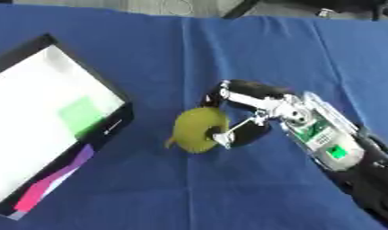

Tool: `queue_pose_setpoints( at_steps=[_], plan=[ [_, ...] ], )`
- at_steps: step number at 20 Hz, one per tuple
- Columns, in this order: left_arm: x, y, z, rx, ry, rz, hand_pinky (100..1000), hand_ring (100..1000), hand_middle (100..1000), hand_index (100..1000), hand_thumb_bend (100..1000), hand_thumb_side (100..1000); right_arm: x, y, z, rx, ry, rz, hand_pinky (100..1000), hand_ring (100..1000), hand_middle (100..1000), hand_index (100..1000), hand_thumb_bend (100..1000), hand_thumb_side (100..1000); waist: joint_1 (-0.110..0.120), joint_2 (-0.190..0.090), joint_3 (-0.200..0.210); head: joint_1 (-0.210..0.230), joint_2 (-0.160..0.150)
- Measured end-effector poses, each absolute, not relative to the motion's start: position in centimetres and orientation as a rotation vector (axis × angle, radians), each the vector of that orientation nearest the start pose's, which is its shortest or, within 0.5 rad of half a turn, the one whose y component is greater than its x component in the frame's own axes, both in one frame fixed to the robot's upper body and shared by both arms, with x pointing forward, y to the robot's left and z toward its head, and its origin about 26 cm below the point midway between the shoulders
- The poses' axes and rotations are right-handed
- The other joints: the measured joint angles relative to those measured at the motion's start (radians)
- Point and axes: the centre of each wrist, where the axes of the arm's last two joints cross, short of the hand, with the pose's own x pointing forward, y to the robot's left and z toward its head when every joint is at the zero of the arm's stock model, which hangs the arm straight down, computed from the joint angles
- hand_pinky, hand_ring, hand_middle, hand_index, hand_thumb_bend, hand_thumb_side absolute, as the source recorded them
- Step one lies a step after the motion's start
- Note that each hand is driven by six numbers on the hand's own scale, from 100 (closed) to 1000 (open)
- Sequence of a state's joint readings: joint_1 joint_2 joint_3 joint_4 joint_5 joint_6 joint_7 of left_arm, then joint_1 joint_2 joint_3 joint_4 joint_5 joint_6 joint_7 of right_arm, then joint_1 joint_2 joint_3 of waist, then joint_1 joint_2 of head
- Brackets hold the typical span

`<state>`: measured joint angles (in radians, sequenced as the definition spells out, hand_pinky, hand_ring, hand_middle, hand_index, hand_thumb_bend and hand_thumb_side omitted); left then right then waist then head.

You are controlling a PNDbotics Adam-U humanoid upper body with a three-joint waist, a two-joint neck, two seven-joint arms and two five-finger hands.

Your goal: Pick up objects on the table and place them in the box.

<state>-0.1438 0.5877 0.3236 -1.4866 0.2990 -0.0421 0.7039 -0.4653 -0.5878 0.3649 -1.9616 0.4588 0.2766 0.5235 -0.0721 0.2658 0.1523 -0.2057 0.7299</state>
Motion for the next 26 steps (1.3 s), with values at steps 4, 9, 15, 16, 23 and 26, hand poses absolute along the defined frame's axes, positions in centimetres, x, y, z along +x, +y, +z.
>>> queue_pose_setpoints(
  at_steps=[4, 9, 15, 16, 23, 26],
  plan=[
    [29.3, 46.0, 11.7, 0.940, -1.744, 0.675, 767, 781, 573, 788, 563, 591, 30.5, -21.6, 22.0, -0.458, -1.691, 1.408, 819, 613, 454, 636, 100, 100, 0.011, -0.001, -0.007, 0.020, 0.018],
    [29.3, 46.1, 11.7, 0.942, -1.743, 0.674, 768, 781, 573, 789, 560, 591, 30.8, -22.0, 24.0, -0.493, -1.802, 1.342, 819, 605, 442, 621, 100, 100, 0.018, -0.006, -0.013, 0.026, 0.033],
    [29.1, 46.2, 11.4, 0.951, -1.734, 0.667, 769, 782, 574, 789, 559, 590, 31.0, -21.6, 29.4, -0.557, -1.987, 1.303, 820, 598, 438, 613, 100, 100, 0.027, -0.036, -0.019, 0.014, 0.033],
    [29.0, 46.2, 11.4, 0.954, -1.733, 0.665, 769, 782, 574, 789, 559, 590, 30.9, -21.3, 30.6, -0.566, -2.020, 1.303, 820, 598, 438, 613, 100, 100, 0.030, -0.043, -0.020, 0.014, 0.034],
    [28.9, 46.2, 11.2, 0.962, -1.726, 0.654, 769, 782, 575, 789, 560, 589, 29.1, -18.3, 37.7, -0.558, -2.154, 1.332, 821, 597, 438, 611, 100, 100, 0.034, -0.068, -0.021, 0.009, 0.038],
    [28.9, 46.2, 11.2, 0.961, -1.723, 0.647, 769, 782, 575, 789, 561, 589, 28.3, -16.6, 39.0, -0.527, -2.169, 1.346, 820, 596, 437, 609, 100, 100, 0.034, -0.070, -0.012, -0.003, 0.040]
  ],
)
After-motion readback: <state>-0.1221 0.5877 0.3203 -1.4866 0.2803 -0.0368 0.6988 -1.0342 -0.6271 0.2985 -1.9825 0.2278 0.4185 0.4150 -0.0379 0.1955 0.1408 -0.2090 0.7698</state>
